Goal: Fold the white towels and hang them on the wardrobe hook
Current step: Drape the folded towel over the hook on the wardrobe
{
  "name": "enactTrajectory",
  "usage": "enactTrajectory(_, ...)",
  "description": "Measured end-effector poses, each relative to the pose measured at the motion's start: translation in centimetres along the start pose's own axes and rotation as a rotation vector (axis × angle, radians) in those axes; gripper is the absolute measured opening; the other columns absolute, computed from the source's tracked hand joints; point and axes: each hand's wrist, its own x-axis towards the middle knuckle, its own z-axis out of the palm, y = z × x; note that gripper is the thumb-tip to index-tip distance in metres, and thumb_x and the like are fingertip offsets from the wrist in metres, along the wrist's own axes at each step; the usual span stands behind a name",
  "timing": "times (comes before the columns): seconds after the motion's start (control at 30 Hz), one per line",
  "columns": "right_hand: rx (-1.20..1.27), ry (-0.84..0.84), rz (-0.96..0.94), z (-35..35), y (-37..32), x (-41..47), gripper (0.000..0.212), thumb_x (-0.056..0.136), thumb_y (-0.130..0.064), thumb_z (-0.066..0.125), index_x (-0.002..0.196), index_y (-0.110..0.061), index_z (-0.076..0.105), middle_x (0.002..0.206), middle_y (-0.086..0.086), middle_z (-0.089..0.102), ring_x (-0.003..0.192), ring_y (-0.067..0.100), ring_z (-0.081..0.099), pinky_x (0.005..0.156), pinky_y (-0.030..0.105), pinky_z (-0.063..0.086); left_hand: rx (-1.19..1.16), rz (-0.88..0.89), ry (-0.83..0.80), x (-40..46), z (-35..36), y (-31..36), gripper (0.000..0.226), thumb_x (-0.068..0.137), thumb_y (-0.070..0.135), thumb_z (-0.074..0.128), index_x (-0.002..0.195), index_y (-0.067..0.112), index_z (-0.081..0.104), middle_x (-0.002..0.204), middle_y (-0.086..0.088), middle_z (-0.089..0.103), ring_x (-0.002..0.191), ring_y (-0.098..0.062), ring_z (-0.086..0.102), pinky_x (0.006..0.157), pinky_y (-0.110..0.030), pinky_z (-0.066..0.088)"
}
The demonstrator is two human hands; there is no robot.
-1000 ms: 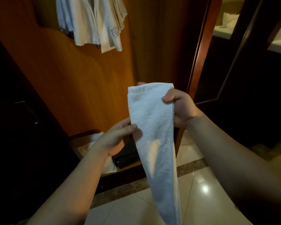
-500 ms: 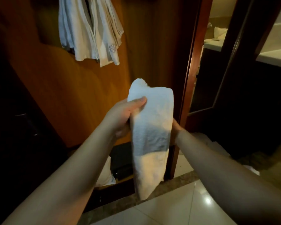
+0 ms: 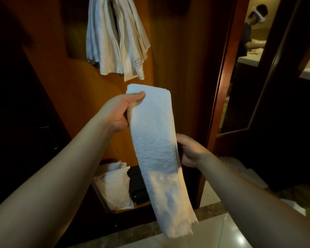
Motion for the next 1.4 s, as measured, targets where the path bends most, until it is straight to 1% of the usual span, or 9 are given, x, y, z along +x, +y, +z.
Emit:
enactTrajectory(0.13, -0.253, 0.173, -0.114, 0.7, -1.0, 0.5, 0.015, 0.094, -0.026, 0.065, 0.100, -0.013, 0.071, 0.097, 0.007, 0.077, 0.103, 0.026, 0.070, 0.107, 0.048, 0.046, 0.024, 0.041, -0.002, -0.2, -0.6, 0.3, 0.024, 0.093, 0.019, 0.064, 0.113, 0.006, 0.064, 0.100, -0.008, 0.077, 0.091, -0.022, 0.075, 0.069, -0.035, 0.059)
enactTrajectory(0.33, -0.194, 0.061, -0.188, 1.2, -1.2, 0.3, 0.022, 0.094, -0.012, 0.065, 0.112, -0.025, 0.061, 0.114, 0.001, 0.071, 0.114, 0.022, 0.065, 0.101, 0.041, 0.051, -0.016, 0.071, -0.014, -0.5, -0.5, 0.6, 0.028, 0.092, 0.017, 0.063, 0.117, 0.003, 0.063, 0.101, -0.010, 0.076, 0.092, -0.023, 0.074, 0.064, -0.034, 0.060)
enactTrajectory(0.57, -0.599, 0.284, -0.307, 2.0, -1.6, 0.0, 0.015, 0.098, -0.031, 0.063, 0.104, -0.022, 0.073, 0.100, -0.007, 0.076, 0.096, 0.006, 0.070, 0.094, 0.031, 0.052, 0.037, 0.111, 0.024, -0.6, -0.8, 1.0, 0.040, 0.088, 0.018, 0.067, 0.124, 0.001, 0.060, 0.111, -0.012, 0.074, 0.100, -0.025, 0.073, 0.068, -0.035, 0.061)
enactTrajectory(0.67, -0.456, 0.345, -0.368, 2.7, -2.0, -0.5, 0.027, 0.103, -0.040, 0.051, 0.107, -0.021, 0.070, 0.103, 0.001, 0.074, 0.098, 0.017, 0.070, 0.088, 0.035, 0.054, 0.027, 0.172, 0.051, -0.5, -1.2, 1.1, 0.031, 0.094, 0.019, 0.063, 0.120, 0.003, 0.061, 0.107, -0.011, 0.075, 0.098, -0.024, 0.074, 0.069, -0.034, 0.061)
enactTrajectory(0.83, -0.564, 0.507, -0.486, 3.0, -2.0, -0.6, 0.030, 0.106, -0.042, 0.041, 0.109, -0.026, 0.066, 0.098, -0.010, 0.067, 0.095, 0.006, 0.062, 0.079, 0.027, 0.046, -0.050, 0.191, 0.143, 0.2, -1.3, 0.0, 0.048, 0.090, 0.020, 0.069, 0.132, 0.001, 0.054, 0.114, -0.014, 0.073, 0.101, -0.027, 0.073, 0.070, -0.037, 0.061)
enactTrajectory(0.97, -0.166, 0.255, -0.244, 1.2, -2.0, 0.2, 0.075, 0.077, -0.082, 0.055, 0.123, -0.025, 0.070, 0.122, 0.007, 0.071, 0.117, 0.023, 0.066, 0.103, 0.047, 0.048, -0.144, 0.178, 0.214, 0.8, -0.2, -0.5, 0.050, 0.086, 0.020, 0.075, 0.130, 0.004, 0.057, 0.108, -0.011, 0.075, 0.094, -0.025, 0.074, 0.067, -0.038, 0.061)
enactTrajectory(1.13, -0.056, -0.085, 0.017, -1.4, -2.4, -0.2, 0.082, 0.039, -0.049, 0.098, 0.107, -0.011, 0.076, 0.106, 0.009, 0.076, 0.095, 0.019, 0.074, 0.085, 0.033, 0.060, -0.027, 0.136, 0.344, 1.6, 2.1, -0.1, 0.049, 0.086, 0.025, 0.078, 0.125, 0.012, 0.051, 0.101, -0.007, 0.069, 0.090, -0.021, 0.068, 0.075, -0.037, 0.057)
enactTrajectory(1.3, -0.708, -0.033, 0.009, -0.6, -3.6, -0.4, 0.045, 0.081, -0.042, 0.073, 0.115, -0.012, 0.069, 0.119, 0.012, 0.071, 0.111, 0.028, 0.068, 0.104, 0.051, 0.050, 0.196, 0.272, 0.438, 1.7, 2.7, -0.3, 0.046, 0.086, 0.031, 0.075, 0.128, 0.018, 0.063, 0.106, -0.002, 0.071, 0.096, -0.024, 0.069, 0.088, -0.046, 0.057)
enactTrajectory(1.4, -0.735, -0.037, 0.006, 0.1, -3.5, -0.7, 0.068, 0.077, -0.049, 0.063, 0.117, 0.006, 0.064, 0.121, 0.029, 0.063, 0.114, 0.046, 0.061, 0.103, 0.061, 0.046, 0.313, 0.382, 0.398, 1.6, 2.8, -0.1, 0.038, 0.089, 0.033, 0.071, 0.124, 0.020, 0.067, 0.104, 0.002, 0.074, 0.097, -0.019, 0.070, 0.090, -0.044, 0.057)
